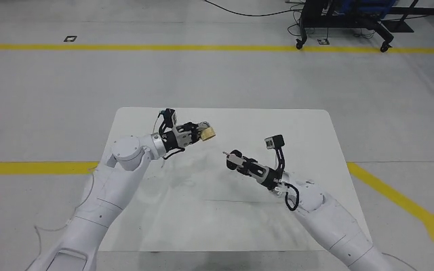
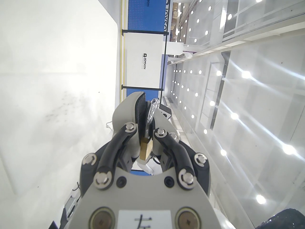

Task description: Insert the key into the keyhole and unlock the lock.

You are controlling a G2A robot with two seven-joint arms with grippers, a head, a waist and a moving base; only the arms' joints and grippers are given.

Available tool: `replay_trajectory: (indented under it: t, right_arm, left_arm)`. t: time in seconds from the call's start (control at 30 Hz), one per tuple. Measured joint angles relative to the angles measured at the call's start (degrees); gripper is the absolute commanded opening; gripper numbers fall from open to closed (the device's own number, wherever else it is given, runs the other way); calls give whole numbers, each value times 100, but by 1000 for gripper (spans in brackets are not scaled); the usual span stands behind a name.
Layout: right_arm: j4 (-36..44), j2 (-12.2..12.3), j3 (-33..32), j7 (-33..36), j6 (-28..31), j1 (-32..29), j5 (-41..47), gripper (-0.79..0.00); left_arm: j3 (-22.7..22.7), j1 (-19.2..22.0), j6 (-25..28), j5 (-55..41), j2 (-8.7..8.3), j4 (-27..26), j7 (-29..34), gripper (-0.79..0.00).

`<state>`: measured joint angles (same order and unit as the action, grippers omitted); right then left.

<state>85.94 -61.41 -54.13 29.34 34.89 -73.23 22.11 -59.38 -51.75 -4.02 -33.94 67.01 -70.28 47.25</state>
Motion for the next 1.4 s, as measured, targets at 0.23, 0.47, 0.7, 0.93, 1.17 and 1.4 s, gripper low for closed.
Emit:
replay_trajectory:
  t: [0.23,0.47,0.7,0.93,1.17,1.4]
  right_arm:
    - [544,41,-154,-321,-440,-347,-295,-785]
    - [537,40,-151,-316,-434,-342,-291,-785]
    - [594,-88,134,-1332,-1120,-358,-1329,-785]
    - [993,-296,423,-2715,-1748,-468,-1487,-785]
    - [1046,-522,768,-3654,-2272,-434,-1595,-785]
    - [1027,-684,886,-4139,-2416,-336,-1929,-785]
  left_arm:
    - [31,98,-93,-69,39,91,-74,-785]
    - [34,91,-95,-61,36,96,-80,-785]
    - [187,-65,-515,944,24,-494,-559,-785]
    - [-35,-132,-738,306,23,-507,-642,-785]
    - [-46,-217,-959,514,19,-622,-864,-785]
    - [-154,-295,-1023,691,-2,-736,-987,-785]
